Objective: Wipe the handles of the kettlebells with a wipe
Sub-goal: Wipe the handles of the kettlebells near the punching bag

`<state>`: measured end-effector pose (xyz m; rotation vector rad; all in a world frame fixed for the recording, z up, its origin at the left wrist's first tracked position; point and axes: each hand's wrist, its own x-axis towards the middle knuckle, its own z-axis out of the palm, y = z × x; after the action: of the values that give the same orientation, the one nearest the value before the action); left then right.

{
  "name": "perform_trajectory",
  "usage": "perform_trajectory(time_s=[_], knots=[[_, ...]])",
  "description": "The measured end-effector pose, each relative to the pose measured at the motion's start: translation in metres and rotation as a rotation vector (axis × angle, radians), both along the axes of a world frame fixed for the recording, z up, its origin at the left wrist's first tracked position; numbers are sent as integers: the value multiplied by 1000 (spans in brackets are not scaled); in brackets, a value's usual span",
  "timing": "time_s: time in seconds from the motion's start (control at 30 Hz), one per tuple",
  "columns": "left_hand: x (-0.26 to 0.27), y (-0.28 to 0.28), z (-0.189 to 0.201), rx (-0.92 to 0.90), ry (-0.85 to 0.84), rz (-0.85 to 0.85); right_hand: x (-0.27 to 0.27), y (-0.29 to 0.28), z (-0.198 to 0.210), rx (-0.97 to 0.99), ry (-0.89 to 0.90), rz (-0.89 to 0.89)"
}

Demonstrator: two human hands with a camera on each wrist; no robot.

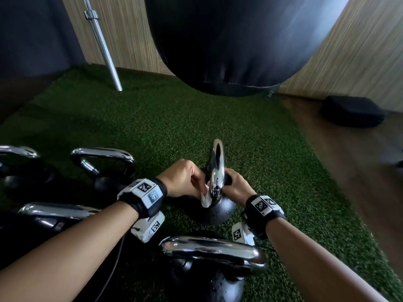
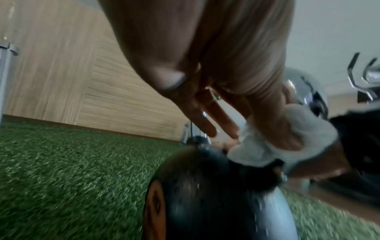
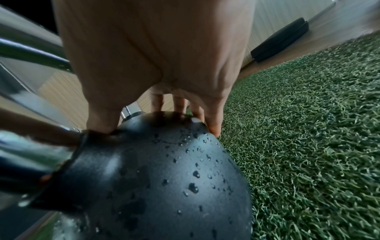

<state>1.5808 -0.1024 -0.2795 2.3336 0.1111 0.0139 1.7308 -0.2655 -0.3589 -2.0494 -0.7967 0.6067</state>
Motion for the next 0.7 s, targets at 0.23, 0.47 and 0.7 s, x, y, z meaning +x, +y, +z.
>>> perform_trajectory(time_s=[0.23, 0.47, 0.7], knots=[[-5, 4, -19, -66, -28, 17, -4, -3, 18, -73, -65, 52], [5, 35, 13, -418, -278, 347, -11, -31, 93, 145, -179, -253], [22, 12, 51, -566, -350, 260, -32, -31, 148, 509, 75, -32]])
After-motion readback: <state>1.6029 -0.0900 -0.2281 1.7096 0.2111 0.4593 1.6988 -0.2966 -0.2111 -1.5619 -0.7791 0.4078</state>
